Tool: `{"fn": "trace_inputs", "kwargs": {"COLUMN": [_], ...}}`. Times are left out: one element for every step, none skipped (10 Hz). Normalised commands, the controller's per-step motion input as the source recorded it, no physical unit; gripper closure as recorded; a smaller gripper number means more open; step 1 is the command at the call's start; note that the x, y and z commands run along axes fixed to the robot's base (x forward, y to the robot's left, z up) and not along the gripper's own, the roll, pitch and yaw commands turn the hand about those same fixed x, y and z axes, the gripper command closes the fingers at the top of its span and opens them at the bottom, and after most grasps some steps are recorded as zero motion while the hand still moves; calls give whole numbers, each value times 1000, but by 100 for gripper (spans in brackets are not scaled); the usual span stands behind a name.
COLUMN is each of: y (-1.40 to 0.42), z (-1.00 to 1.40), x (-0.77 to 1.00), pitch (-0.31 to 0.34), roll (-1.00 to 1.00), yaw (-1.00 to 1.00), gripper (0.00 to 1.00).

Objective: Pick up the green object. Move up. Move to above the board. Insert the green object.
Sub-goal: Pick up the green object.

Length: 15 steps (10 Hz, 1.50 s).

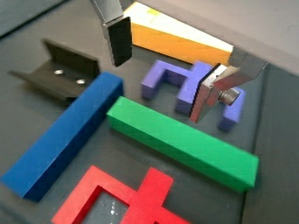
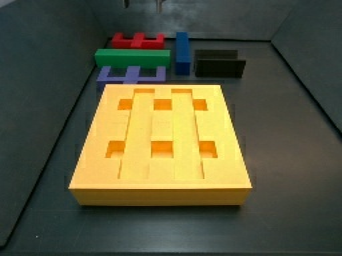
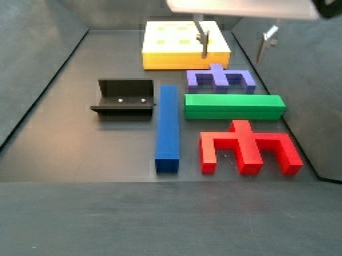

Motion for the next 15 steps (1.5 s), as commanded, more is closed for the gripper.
{"fn": "trace_inputs", "kwargs": {"y": [0, 0, 0, 0, 0, 0, 0, 0, -60, -54, -43, -40, -66, -49, -51], "z": [-354, -346, -314, -229, -231, -251, -269, -314, -280, -249, -220, -243, -297, -411, -483], "x": [0, -3, -17, -97, -69, -34, 0, 0, -63, -86, -71, 0, -6, -146, -86], "pitch": [44, 69, 67, 66, 53, 44, 0, -60, -250, -320, -323, -251, -281, -270, -216], "roll": [0, 0, 0, 0, 0, 0, 0, -41, -179, -250, -270, -196, -257, -259, -224], "yaw": [-1000, -1000, -1000, -951, -1000, -1000, -1000, -1000, -923, -860, -843, -897, -780, -457, -466], "gripper": [0, 0, 0, 0, 0, 0, 0, 0, 0, 0, 0, 0, 0, 0, 0]}}
